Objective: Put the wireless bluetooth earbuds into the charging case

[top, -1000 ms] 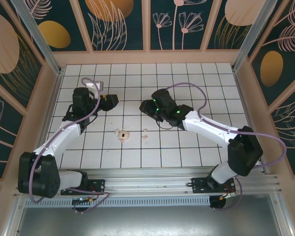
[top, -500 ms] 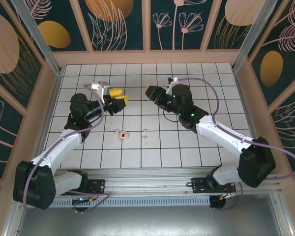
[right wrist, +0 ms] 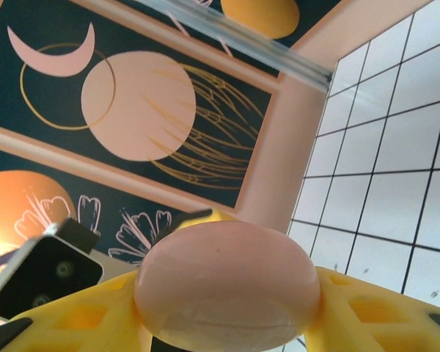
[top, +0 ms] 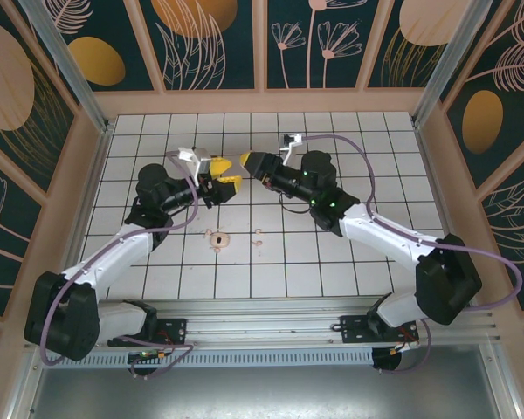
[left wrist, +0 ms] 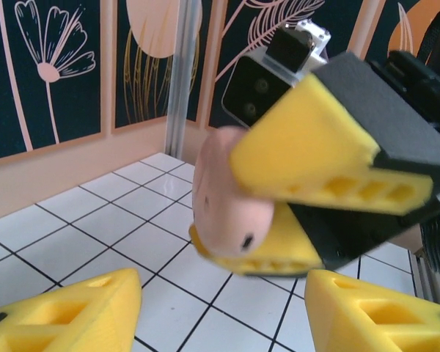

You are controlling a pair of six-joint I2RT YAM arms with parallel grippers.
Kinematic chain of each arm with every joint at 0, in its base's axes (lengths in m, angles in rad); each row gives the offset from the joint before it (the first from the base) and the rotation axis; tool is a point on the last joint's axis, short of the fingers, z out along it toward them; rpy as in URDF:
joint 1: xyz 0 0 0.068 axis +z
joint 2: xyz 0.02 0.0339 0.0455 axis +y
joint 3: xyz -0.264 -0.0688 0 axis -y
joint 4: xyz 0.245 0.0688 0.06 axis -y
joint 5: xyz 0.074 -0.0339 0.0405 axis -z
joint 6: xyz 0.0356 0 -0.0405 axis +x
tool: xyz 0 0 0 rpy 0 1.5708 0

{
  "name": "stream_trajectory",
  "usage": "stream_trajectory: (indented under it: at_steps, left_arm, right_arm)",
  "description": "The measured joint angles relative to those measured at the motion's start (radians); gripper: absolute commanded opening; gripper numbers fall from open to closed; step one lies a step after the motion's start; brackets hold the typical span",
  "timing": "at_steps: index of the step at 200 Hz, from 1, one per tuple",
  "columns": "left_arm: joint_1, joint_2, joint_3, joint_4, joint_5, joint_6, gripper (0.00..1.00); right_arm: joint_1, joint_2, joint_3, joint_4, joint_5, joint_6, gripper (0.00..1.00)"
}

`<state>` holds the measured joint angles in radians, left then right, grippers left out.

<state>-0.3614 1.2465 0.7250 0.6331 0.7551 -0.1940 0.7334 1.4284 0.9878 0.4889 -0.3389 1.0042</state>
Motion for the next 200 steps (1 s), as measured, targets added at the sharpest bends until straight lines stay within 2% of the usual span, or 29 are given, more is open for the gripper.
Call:
stream_trajectory:
  at_steps: [30, 101, 137, 152, 166, 200]
  left_arm:
    - [-0.011, 0.016, 0.035, 0.0, 0.0, 0.018, 0.58]
    - [-0.024, 0.035, 0.05, -0.002, -0.003, 0.062, 0.37]
    - [-0.024, 0.036, 0.051, -0.005, -0.006, 0.068, 0.37]
    - [-0.024, 0.047, 0.071, -0.027, -0.003, 0.068, 0.3]
    - [-0.024, 0.064, 0.102, -0.059, 0.005, 0.073, 0.29]
    - [-0.028, 0.073, 0.114, -0.063, 0.004, 0.071, 0.31]
  right_arm:
    - [0.015, 0.024, 0.0, 0.032, -0.011, 0.023, 0.51]
    - [0.022, 0.042, 0.0, 0.098, -0.041, 0.058, 0.51]
    - [0.022, 0.042, 0.0, 0.103, -0.048, 0.068, 0.51]
    - [0.022, 0.04, 0.0, 0.1, -0.036, 0.068, 0.51]
    - [0.019, 0.038, 0.0, 0.095, -0.013, 0.068, 0.51]
    - [0.019, 0.021, -0.002, 0.077, 0.008, 0.067, 0.51]
